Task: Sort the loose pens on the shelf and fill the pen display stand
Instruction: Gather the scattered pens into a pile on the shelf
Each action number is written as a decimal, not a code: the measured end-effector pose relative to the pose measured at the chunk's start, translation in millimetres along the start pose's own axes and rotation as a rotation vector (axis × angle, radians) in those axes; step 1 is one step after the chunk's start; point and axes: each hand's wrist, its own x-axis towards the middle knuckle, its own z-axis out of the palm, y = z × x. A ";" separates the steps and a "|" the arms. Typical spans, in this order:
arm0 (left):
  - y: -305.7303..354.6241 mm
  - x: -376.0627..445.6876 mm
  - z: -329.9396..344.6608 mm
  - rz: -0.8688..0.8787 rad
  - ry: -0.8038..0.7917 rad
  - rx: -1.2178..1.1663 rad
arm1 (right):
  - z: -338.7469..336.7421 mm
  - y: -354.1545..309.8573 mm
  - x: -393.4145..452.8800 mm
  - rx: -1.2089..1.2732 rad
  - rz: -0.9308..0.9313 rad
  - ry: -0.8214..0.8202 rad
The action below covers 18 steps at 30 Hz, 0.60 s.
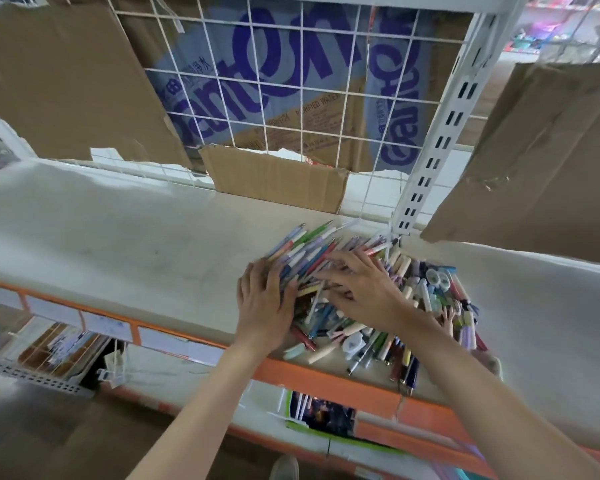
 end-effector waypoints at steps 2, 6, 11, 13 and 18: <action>9.1 0.3 1.0 0.008 0.009 -0.077 | 0.9 -4.3 5.1 -0.041 0.061 0.046; 9.7 -14.2 -0.6 -0.044 0.111 -0.221 | -3.6 -12.3 -4.1 -0.009 0.042 0.149; 23.2 -20.6 14.8 -0.122 0.090 -0.142 | 1.6 -14.8 -32.7 -0.054 0.086 0.232; 31.9 -17.1 22.2 -0.096 0.070 -0.088 | 4.2 -17.1 -38.6 -0.016 0.121 0.238; 35.8 -24.4 15.9 0.056 0.112 -0.091 | -10.1 5.3 -77.8 0.047 0.188 0.376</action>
